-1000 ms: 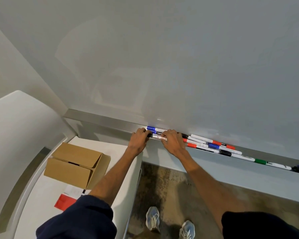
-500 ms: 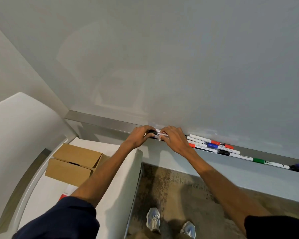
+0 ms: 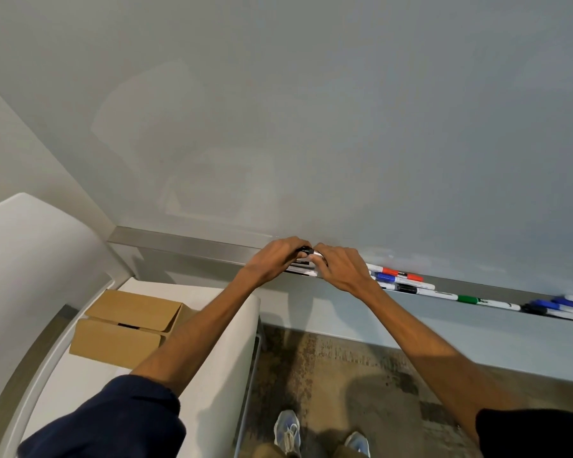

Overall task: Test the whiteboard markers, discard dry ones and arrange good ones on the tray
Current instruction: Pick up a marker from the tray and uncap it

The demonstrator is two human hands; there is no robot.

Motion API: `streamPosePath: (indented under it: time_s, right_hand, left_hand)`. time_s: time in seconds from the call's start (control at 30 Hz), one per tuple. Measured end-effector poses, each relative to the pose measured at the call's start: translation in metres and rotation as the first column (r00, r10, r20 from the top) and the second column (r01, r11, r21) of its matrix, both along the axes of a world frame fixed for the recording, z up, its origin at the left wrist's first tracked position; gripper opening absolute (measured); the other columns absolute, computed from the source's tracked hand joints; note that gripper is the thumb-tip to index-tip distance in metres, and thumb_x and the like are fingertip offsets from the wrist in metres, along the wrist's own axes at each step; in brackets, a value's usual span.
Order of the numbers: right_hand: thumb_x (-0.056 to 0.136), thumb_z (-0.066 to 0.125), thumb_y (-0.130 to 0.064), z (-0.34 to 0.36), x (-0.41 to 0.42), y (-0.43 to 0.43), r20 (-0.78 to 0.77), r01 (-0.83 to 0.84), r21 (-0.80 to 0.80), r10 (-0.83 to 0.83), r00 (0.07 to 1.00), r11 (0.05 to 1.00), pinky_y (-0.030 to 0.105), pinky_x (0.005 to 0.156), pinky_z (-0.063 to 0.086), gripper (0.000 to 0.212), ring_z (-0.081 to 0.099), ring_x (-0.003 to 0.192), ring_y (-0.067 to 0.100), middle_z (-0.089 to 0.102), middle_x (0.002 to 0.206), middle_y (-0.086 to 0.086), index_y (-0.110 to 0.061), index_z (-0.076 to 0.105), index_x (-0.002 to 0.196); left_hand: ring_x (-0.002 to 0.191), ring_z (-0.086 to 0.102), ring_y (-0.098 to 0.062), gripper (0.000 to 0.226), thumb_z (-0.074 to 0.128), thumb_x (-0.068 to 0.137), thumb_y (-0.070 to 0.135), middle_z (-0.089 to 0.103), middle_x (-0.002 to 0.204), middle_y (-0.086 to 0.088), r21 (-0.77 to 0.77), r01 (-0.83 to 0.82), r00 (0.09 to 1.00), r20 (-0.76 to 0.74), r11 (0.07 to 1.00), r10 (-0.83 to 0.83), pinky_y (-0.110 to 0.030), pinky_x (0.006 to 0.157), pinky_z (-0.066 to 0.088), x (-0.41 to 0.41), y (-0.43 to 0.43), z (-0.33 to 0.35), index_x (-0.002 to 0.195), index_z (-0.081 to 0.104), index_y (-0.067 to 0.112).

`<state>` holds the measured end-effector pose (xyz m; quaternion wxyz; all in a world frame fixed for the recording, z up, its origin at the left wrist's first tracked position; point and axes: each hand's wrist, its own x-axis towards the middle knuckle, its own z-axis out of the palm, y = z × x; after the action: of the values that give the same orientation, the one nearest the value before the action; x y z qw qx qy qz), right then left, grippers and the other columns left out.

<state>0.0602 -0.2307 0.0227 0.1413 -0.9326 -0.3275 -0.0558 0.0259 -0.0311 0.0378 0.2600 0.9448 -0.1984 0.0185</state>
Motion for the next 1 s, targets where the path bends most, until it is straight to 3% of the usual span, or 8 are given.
streamPosePath:
  time_s: [0.1,0.27,0.37,0.5,0.63,0.73,0.83,1.0]
  right_hand:
    - [0.098,0.035,-0.050,0.005,-0.001,-0.007,0.018,0.032,-0.037,-0.031,0.999,0.999,0.032,0.061,0.048,0.046,0.064,0.066,0.028,0.072,0.081,0.010,-0.016,0.065,0.106]
    - [0.094,0.028,-0.055,0.012,-0.002,-0.013,0.065,0.052,-0.075,-0.047,0.997,0.996,0.027,0.061,0.034,0.058,0.063,0.064,0.030,0.070,0.075,0.013,-0.013,0.067,0.105]
    - [0.090,0.016,-0.062,0.017,-0.003,-0.014,0.065,0.056,-0.076,-0.051,0.997,0.996,0.027,0.062,0.032,0.071,0.063,0.066,0.030,0.071,0.077,0.013,-0.014,0.067,0.105]
    - [0.090,0.020,-0.058,0.022,-0.005,-0.018,0.028,0.057,-0.141,-0.053,0.998,0.988,0.027,0.064,0.033,0.067,0.061,0.070,0.028,0.071,0.083,0.013,-0.014,0.068,0.106]
    - [0.092,0.024,-0.058,0.027,-0.005,-0.017,-0.008,0.050,-0.150,-0.052,0.999,0.987,0.028,0.062,0.032,0.062,0.050,0.062,0.024,0.070,0.078,0.013,-0.015,0.069,0.094]
    - [0.099,0.040,-0.051,0.029,0.000,-0.030,-0.035,0.134,-0.122,-0.139,0.990,0.983,0.030,0.061,0.035,0.046,0.057,0.066,0.031,0.069,0.075,0.014,-0.019,0.057,0.070]
    - [0.098,0.038,-0.054,0.031,0.004,-0.043,-0.048,0.180,-0.088,-0.184,0.982,0.980,0.032,0.061,0.040,0.047,0.058,0.066,0.031,0.067,0.070,0.012,-0.023,0.046,0.064]
    - [0.091,0.036,-0.068,0.040,0.007,-0.038,-0.078,0.229,0.185,-0.218,0.973,0.956,0.028,0.057,0.036,0.052,0.048,0.055,0.020,0.049,0.054,-0.003,-0.026,0.041,0.059]
  left_hand:
    - [0.096,0.062,-0.026,0.025,0.048,0.100,0.012,0.065,0.112,-0.009,0.049,0.024,0.999,0.032,0.999,-0.025,-0.029,0.079,0.044,-0.001,-0.007,-0.001,0.124,0.057,0.013]
    - [0.094,0.061,-0.028,0.029,0.045,0.099,0.007,0.063,0.110,-0.010,0.080,0.034,0.997,0.060,0.996,-0.039,-0.032,0.078,0.045,-0.002,-0.014,0.002,0.125,0.056,0.012]
    - [0.091,0.061,-0.027,0.028,0.045,0.099,0.007,0.062,0.110,-0.010,0.109,0.035,0.995,0.084,0.993,-0.044,-0.026,0.075,0.040,-0.003,-0.018,0.003,0.124,0.055,0.011]
    - [0.090,0.061,-0.026,0.029,0.046,0.099,0.006,0.062,0.112,-0.009,0.132,0.042,0.993,0.107,0.990,-0.057,-0.026,0.073,0.043,-0.007,-0.020,0.006,0.126,0.054,0.014]
    - [0.088,0.062,-0.026,0.030,0.046,0.098,0.006,0.061,0.114,-0.006,0.134,0.030,0.992,0.121,0.990,-0.046,-0.035,0.072,0.049,-0.010,-0.024,0.011,0.125,0.052,0.017]
    - [0.082,0.063,-0.026,0.023,0.048,0.099,0.005,0.062,0.111,-0.008,0.110,-0.010,0.987,0.162,0.994,-0.008,-0.029,0.066,0.046,-0.010,-0.018,0.014,0.120,0.054,0.014]
    - [0.083,0.064,-0.027,0.017,0.050,0.100,0.012,0.063,0.110,-0.009,0.119,0.001,0.987,0.157,0.993,-0.020,-0.036,0.069,0.052,-0.006,-0.007,0.017,0.116,0.055,0.012]
    - [0.085,0.066,-0.026,0.027,0.056,0.099,0.021,0.066,0.105,-0.009,-0.066,-0.122,0.968,0.211,0.990,0.134,-0.037,0.075,0.054,0.000,-0.013,0.027,0.122,0.062,0.010]
